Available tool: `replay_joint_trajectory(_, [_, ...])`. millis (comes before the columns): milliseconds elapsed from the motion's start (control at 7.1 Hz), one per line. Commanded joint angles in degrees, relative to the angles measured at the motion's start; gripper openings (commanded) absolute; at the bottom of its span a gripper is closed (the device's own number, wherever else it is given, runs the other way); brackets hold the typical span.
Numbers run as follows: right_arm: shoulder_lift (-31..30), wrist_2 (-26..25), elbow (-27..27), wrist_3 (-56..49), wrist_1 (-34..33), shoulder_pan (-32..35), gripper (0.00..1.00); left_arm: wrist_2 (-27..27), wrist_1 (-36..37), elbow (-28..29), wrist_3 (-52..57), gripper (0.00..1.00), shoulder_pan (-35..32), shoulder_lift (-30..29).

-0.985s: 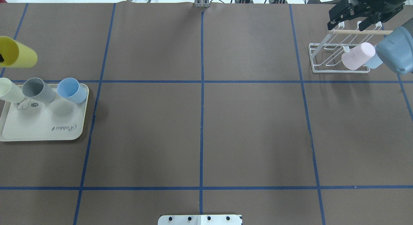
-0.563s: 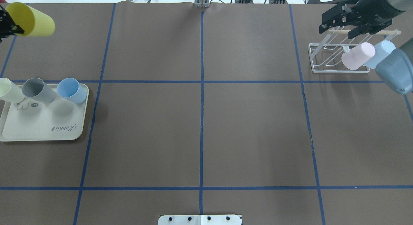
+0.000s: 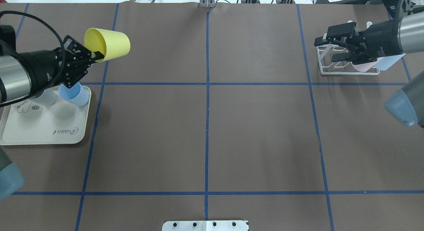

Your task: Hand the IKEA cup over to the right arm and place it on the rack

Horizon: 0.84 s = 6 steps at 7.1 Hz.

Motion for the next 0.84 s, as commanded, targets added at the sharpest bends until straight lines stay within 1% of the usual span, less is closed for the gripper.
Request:
replay_joint_trajectory(0, [-0.28,-1.42,-7.70,9.79,21.73,-4.53,0.99,-0.29,-18.30,6.26,-4.41,0.00,3.40,0.47])
replay_joint_trajectory(141, [-0.10,-2.47,-7.81,12.08,25.56,-5.95,0.99,-0.12,-27.18,8.64,-5.58,0.00,5.16,0.47])
replay_joint_trajectory(282, [0.25,-2.66,-7.55,14.97,28.82,-7.44,0.99,-0.12,-33.88,10.06,-8.20,0.00,6.13,0.47])
replay_joint_trajectory(422, [0.43,-4.66,-7.12,17.09,32.24,-9.29,0.99,-0.12,-37.87,10.16,-10.66,0.00,6.75,0.21])
replay_joint_trajectory(563, [0.86,-8.95,-6.94,19.29,36.28,-12.61,0.99,0.32,-38.78,10.25,-11.65,0.00,9.63,-0.14])
replay_joint_trajectory(704, [0.87,-14.21,-7.46,19.66,41.72,-16.73,0.99,0.84,-39.57,10.08,-11.74,0.00,10.62,-0.23])
